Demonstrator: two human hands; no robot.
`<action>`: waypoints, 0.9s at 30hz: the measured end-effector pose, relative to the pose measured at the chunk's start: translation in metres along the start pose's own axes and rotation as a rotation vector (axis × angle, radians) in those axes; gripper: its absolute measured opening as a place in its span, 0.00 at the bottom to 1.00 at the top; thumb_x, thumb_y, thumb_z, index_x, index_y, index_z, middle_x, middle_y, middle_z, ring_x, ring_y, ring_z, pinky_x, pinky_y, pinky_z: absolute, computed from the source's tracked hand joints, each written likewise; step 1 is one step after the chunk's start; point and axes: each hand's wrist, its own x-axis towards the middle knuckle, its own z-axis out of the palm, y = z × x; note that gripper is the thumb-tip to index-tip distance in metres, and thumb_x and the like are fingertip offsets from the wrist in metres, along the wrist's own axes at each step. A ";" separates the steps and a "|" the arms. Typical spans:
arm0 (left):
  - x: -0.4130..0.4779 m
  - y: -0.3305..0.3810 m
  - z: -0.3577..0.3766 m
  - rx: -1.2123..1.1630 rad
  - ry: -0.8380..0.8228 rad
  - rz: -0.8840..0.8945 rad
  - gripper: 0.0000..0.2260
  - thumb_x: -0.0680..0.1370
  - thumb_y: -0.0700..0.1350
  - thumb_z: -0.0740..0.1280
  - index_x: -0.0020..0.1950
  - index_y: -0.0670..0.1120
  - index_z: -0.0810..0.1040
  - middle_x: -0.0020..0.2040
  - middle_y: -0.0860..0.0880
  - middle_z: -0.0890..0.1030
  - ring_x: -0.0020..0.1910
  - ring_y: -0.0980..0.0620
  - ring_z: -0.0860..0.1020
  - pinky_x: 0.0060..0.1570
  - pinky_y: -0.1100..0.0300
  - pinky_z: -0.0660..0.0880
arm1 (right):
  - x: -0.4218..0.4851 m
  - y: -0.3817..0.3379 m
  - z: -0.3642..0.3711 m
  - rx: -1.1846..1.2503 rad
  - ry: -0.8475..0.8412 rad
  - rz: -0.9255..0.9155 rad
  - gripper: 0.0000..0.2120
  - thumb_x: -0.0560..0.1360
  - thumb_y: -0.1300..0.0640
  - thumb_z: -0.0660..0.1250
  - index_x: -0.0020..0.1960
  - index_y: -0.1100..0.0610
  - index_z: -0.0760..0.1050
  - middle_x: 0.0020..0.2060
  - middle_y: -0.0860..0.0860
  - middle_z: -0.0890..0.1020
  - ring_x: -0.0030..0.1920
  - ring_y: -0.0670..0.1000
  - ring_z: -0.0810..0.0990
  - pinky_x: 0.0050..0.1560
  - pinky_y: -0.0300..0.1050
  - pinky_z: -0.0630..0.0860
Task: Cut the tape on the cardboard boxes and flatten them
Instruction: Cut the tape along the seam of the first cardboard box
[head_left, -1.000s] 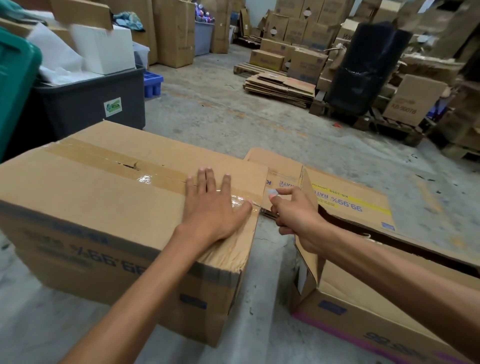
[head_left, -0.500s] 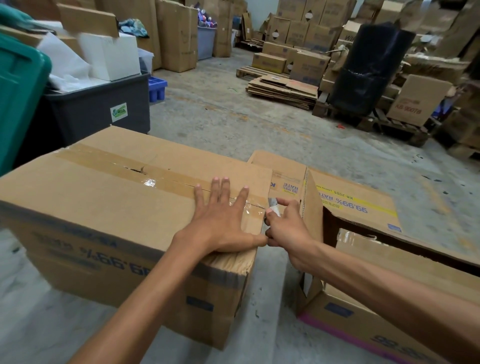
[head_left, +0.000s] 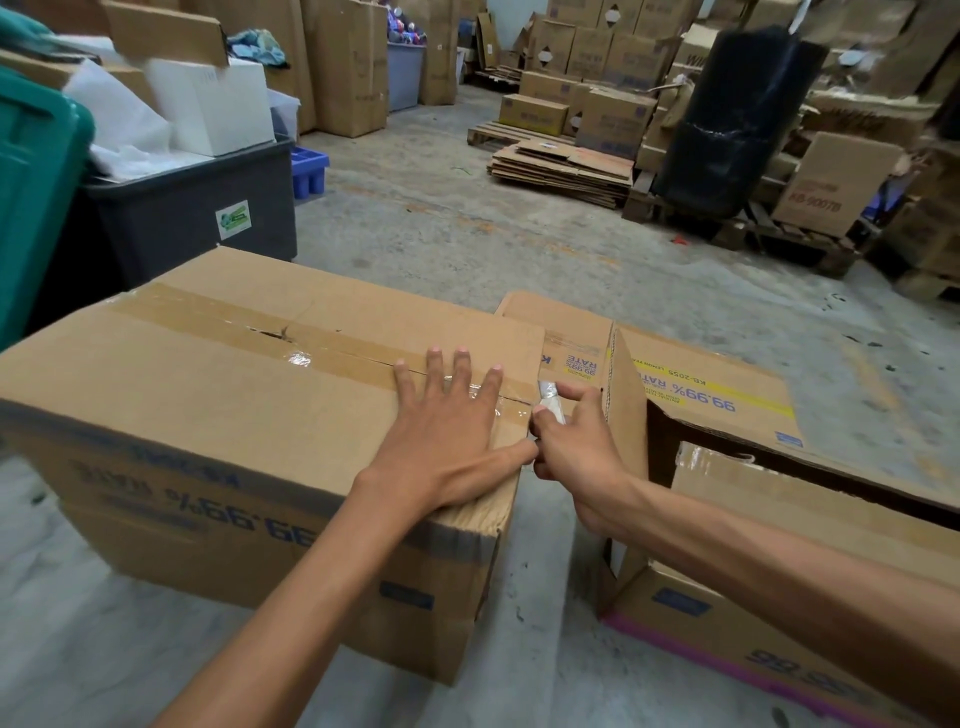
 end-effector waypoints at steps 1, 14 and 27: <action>0.000 0.000 0.001 -0.006 0.004 -0.001 0.45 0.68 0.74 0.42 0.81 0.52 0.46 0.80 0.41 0.44 0.78 0.38 0.38 0.71 0.33 0.36 | -0.001 0.000 -0.001 0.016 -0.007 0.006 0.13 0.82 0.57 0.60 0.64 0.47 0.62 0.51 0.56 0.79 0.39 0.51 0.76 0.29 0.41 0.70; 0.000 0.006 -0.001 -0.043 0.061 0.017 0.44 0.69 0.72 0.45 0.79 0.48 0.58 0.80 0.44 0.55 0.78 0.38 0.48 0.74 0.36 0.43 | -0.013 -0.007 -0.003 0.211 -0.049 0.069 0.13 0.82 0.59 0.61 0.64 0.52 0.64 0.38 0.54 0.75 0.29 0.48 0.68 0.25 0.39 0.66; -0.006 0.014 -0.009 -0.002 0.076 0.065 0.45 0.67 0.68 0.41 0.75 0.43 0.66 0.76 0.42 0.64 0.76 0.37 0.57 0.75 0.42 0.52 | -0.009 0.003 0.002 0.207 0.002 0.012 0.12 0.81 0.57 0.62 0.62 0.51 0.64 0.40 0.56 0.78 0.27 0.48 0.69 0.27 0.42 0.67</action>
